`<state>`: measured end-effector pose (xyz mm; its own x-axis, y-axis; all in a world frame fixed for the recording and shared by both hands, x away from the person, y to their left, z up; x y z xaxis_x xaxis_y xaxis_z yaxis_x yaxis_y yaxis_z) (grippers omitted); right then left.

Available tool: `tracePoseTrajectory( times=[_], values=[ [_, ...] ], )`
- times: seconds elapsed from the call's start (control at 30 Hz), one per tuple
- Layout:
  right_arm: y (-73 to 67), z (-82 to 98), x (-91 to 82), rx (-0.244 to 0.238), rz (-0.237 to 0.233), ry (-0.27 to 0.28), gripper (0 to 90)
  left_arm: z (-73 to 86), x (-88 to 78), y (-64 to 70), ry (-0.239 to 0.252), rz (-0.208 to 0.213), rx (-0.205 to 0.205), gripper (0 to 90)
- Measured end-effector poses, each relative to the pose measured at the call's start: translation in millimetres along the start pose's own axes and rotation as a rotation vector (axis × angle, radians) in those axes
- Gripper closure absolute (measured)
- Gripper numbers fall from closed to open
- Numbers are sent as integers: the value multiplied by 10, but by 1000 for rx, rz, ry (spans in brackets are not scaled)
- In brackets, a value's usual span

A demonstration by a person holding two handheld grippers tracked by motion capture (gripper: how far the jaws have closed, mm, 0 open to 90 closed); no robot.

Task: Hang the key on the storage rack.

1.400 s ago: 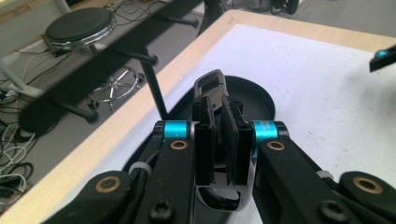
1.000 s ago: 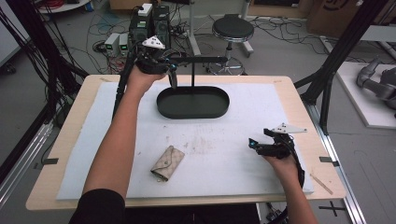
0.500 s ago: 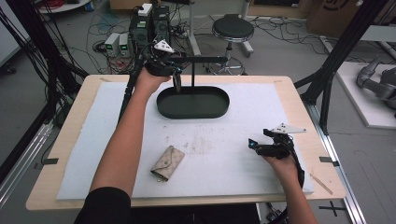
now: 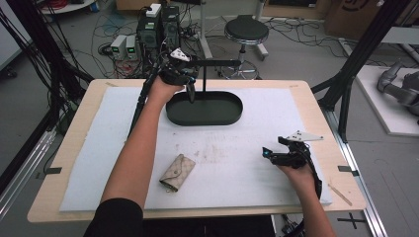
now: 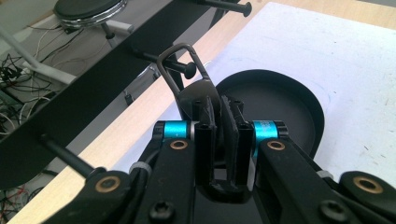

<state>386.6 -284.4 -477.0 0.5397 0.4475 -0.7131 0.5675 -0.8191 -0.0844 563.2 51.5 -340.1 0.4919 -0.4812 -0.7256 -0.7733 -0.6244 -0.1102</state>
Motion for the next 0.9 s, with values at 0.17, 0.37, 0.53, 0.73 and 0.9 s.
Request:
tracePoseTrajectory(
  times=[0.17, 0.37, 0.53, 0.73, 0.9],
  values=[
    [4, 1, 3, 2, 0, -1, 154, 12, 60, -19, 0, 2, -23, 821],
    [3, 1, 4, 1, 0, -2, 155, 63, 73, -4, -11, 14, -32, 658],
    [-7, 0, 4, 0, 0, 0, 154, 168, 45, 27, -4, 36, -59, 595],
    [-12, 2, 20, -9, 2, -5, 154, 363, -61, 132, 20, 64, -89, 475],
    [-11, 2, 19, -7, 3, -4, 155, 560, -179, 218, 33, 96, -90, 417]
  ],
)
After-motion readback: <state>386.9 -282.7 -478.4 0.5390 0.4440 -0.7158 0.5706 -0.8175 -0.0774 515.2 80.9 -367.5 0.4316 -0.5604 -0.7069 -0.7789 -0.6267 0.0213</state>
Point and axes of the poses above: each handheld gripper's, and its own axes: x roughly forward along the jaws, z roughly out of its underside, y roughly to its right, the point moved 7 cm from there along x, roughly forward along the jaws, and after that the axes turned 12 degrees about -y, right-handed, at the moved point
